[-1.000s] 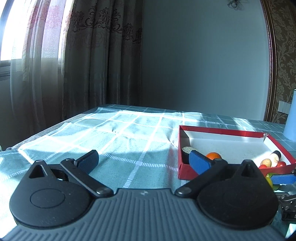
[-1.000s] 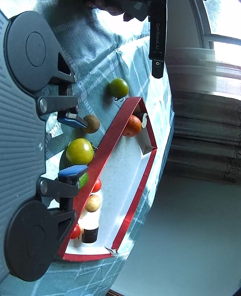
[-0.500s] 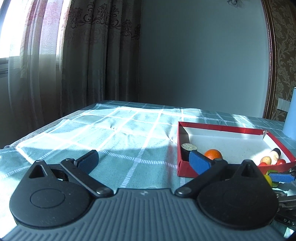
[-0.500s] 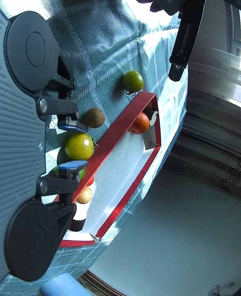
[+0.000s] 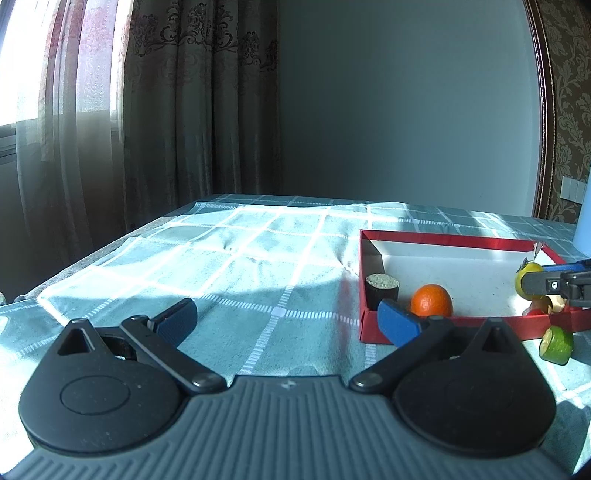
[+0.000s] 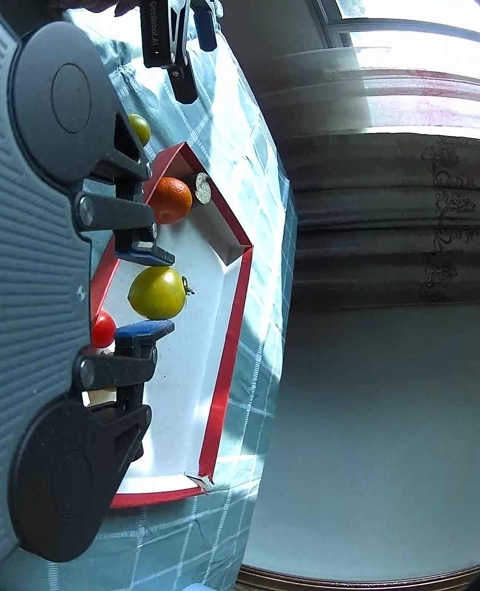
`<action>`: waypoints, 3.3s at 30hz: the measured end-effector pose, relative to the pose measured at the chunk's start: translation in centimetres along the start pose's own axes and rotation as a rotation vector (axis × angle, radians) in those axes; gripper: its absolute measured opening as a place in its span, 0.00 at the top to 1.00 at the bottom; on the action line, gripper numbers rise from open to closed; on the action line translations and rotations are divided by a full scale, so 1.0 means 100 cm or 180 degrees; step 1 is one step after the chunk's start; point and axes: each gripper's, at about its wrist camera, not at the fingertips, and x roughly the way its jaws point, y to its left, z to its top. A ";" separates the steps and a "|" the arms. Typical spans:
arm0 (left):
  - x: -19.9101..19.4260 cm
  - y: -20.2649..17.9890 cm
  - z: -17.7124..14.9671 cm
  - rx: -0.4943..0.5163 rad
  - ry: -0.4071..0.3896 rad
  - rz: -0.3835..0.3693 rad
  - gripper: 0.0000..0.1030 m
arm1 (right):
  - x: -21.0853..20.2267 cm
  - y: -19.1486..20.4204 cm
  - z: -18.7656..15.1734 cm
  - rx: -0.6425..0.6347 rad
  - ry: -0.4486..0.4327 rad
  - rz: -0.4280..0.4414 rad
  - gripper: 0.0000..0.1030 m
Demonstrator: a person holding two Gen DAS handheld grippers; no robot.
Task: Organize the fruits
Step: 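Lower the yellow-green tomato into the tray and open the right gripper, then close the left gripper on the brown kiwi and lift it, then lower the kiwi into the tray and open the left gripper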
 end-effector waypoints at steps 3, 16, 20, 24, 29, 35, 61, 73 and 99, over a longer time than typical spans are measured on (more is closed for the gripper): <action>0.001 0.000 0.000 0.0006 0.0019 -0.0011 0.00 | 0.010 -0.002 -0.003 0.0018 0.0057 -0.0033 0.70; 0.000 0.001 0.000 0.0003 0.0022 0.0005 0.00 | 0.024 0.000 -0.011 -0.0005 0.0210 -0.0112 0.69; 0.000 0.001 0.000 -0.0002 0.0020 0.0016 0.00 | 0.017 0.000 -0.011 0.0026 0.0099 -0.0182 0.25; 0.000 0.000 0.000 0.0013 0.0029 0.0026 0.00 | 0.000 -0.004 -0.007 0.0061 -0.0109 -0.0247 0.24; 0.000 -0.003 0.000 0.0059 0.0034 0.0040 0.00 | -0.033 -0.015 -0.014 0.0185 -0.0224 -0.0290 0.24; -0.013 -0.011 0.001 0.0067 -0.0049 -0.0216 0.00 | -0.066 -0.026 -0.040 0.0045 -0.0215 -0.0468 0.24; 0.006 -0.138 -0.018 0.1053 0.0720 -0.1107 0.68 | -0.077 -0.057 -0.062 0.0294 -0.0280 -0.0470 0.24; 0.007 -0.142 -0.016 0.0952 0.0709 -0.1015 0.76 | -0.078 -0.057 -0.065 0.0340 -0.0160 -0.0500 0.24; 0.027 -0.146 0.031 0.0516 0.0176 -0.0393 0.76 | -0.072 -0.060 -0.073 0.0505 0.0193 -0.0635 0.22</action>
